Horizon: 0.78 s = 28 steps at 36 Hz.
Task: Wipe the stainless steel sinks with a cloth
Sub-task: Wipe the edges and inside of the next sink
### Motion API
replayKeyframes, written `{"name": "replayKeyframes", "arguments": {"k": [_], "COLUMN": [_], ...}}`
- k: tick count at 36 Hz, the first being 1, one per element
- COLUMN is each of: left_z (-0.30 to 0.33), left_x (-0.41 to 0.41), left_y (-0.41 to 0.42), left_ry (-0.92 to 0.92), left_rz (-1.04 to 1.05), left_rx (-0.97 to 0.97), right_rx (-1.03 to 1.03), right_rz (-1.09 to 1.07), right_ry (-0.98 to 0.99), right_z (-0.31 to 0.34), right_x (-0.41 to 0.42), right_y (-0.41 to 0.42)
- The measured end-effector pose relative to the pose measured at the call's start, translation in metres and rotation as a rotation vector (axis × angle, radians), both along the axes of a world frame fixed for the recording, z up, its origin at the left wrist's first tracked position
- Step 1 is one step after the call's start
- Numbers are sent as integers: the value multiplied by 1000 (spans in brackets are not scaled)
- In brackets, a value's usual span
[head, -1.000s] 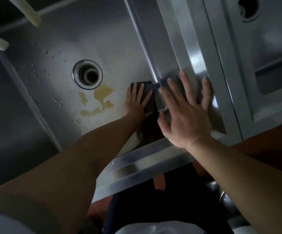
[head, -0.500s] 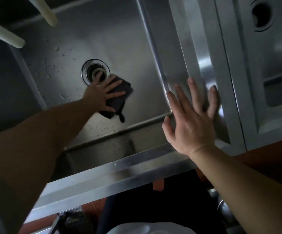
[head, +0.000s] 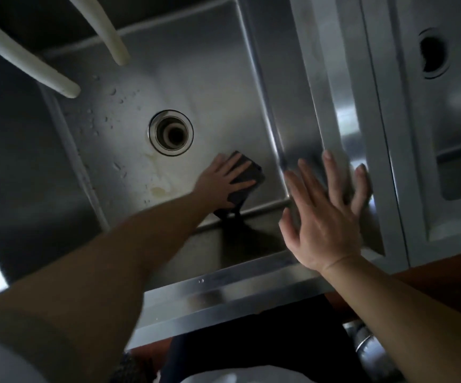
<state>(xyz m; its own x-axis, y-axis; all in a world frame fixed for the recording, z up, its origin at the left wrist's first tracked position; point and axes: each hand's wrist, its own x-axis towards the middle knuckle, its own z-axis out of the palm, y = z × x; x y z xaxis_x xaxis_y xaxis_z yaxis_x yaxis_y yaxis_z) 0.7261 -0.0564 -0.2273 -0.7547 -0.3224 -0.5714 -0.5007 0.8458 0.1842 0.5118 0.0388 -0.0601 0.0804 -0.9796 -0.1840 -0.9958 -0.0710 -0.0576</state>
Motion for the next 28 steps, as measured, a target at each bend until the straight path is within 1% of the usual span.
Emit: {"name": "replayKeyframes", "arguments": {"k": [2, 5, 7, 10, 12, 14, 17, 19, 21, 23, 24, 25, 26, 28], "left_z": [0, 4, 15, 44, 69, 95, 135, 161, 183, 201, 208, 212, 214, 214], "left_x": [-21, -40, -41, -28, -9, 17, 60, 85, 105, 119, 123, 126, 127, 121], "left_y": [22, 43, 44, 39, 35, 35, 45, 61, 84, 111, 126, 139, 152, 173], "left_ry": [-32, -139, -141, -88, -51, -23, 13, 30, 43, 49, 41, 17, -19, -106], "left_rz": [71, 143, 245, 544, 754, 942, 1211, 1394, 1567, 1724, 1805, 1890, 1985, 2187], "left_rx": [15, -2, 62, 197, 255, 257, 186, 118, 7, -133, -204, -259, -291, -325], "right_rx": [22, 45, 64, 89, 102, 128, 179, 204, 228, 306, 385, 489, 603, 763], "right_rz": [2, 13, 16, 26, 42, 65, 137, 281, 572, 891, 959, 941, 845, 541], "right_ry": [9, 28, 51, 90, 104, 98, 128, 123, 34, -28, -41, -48, -48, -33], "right_z": [2, 3, 4, 5, 6, 9, 13, 16, 13, 9, 5, -3, -13, -34], "right_x": [1, 1, 2, 2, 2, 2, 4, 3, 5, 14, 20, 25, 30, 41], "right_y": [0, 0, 0, 0, 0, 1, 2, -1, -11, -27, -35, -44, -55, -76]}}
